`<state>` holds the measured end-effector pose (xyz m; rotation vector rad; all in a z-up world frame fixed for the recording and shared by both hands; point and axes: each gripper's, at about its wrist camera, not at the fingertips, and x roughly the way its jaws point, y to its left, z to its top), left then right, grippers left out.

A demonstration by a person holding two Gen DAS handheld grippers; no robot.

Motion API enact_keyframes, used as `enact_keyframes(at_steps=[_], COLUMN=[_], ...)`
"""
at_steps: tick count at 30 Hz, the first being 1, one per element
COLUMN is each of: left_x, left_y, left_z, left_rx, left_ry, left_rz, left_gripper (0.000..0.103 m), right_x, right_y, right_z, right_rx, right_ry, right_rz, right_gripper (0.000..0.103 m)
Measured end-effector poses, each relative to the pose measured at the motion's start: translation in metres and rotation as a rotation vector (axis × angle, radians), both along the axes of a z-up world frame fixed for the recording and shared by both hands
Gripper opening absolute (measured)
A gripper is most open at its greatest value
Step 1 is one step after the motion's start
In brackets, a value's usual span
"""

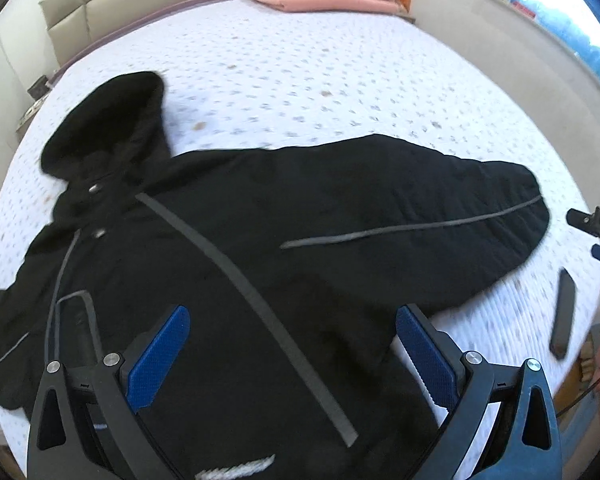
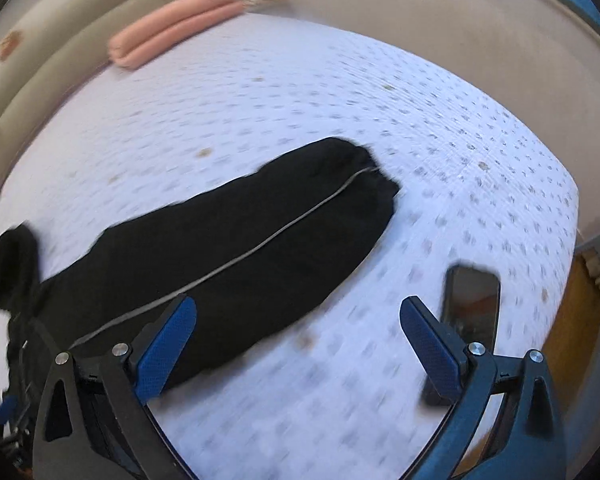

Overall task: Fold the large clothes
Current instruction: 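Grasp the black jacket's sleeve cuff with the right gripper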

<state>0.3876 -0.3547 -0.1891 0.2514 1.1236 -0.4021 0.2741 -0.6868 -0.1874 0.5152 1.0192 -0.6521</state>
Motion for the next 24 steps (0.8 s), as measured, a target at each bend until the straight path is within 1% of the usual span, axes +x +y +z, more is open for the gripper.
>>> enact_keyframes(at_steps=[2,4,7,9,14,16,17,19,21,23,24], left_x=[0.01,0.018,0.028,0.035,0.044,0.046,0.046,0.046,0.047,0.048,0.048], left_y=[-0.029,-0.049,-0.071,-0.082,-0.098,-0.102,-0.104,-0.106,-0.107,-0.107,-0.108], left_z=[-0.011,-0.02,-0.035,-0.048,-0.075,-0.088,-0.094,-0.101,-0.106,-0.11,-0.11], left_rx=[0.023,0.026,0.041,0.056,0.058,0.074,0.082,0.082,0.081,0.078,0.081], left_ry=[-0.008,-0.001,0.011,0.016,0.056,0.086,0.1,0.105,0.112,0.116,0.111], left_rz=[0.017,0.024,0.033,0.041,0.051,0.053,0.057,0.062,0.065,0.066,0.064], left_gripper=[0.103,0.103,0.103,0.103,0.103,0.103,0.103,0.103,0.103,0.103,0.103], right_x=[0.012,0.019,0.026,0.03,0.037,0.036,0.034,0.03,0.028,0.027,0.029], right_y=[-0.038,-0.066,-0.101,-0.112,-0.142,-0.151,-0.156,-0.163,-0.17,-0.176,-0.178], right_z=[-0.019,-0.036,-0.056,-0.065,-0.095,-0.108,-0.114,-0.115,-0.114,-0.117,-0.12], right_rx=[0.036,0.083,0.144,0.159,0.24,0.312,0.353,0.384,0.423,0.475,0.5], right_ry=[0.011,0.018,0.001,0.005,-0.003,-0.022,-0.036,-0.085,-0.127,-0.169,-0.178], right_rz=[-0.006,-0.02,-0.026,-0.023,-0.045,-0.059,-0.067,-0.079,-0.081,-0.087,-0.088], right_gripper=[0.103,0.103,0.102,0.102,0.095,0.089,0.089,0.089,0.085,0.071,0.069])
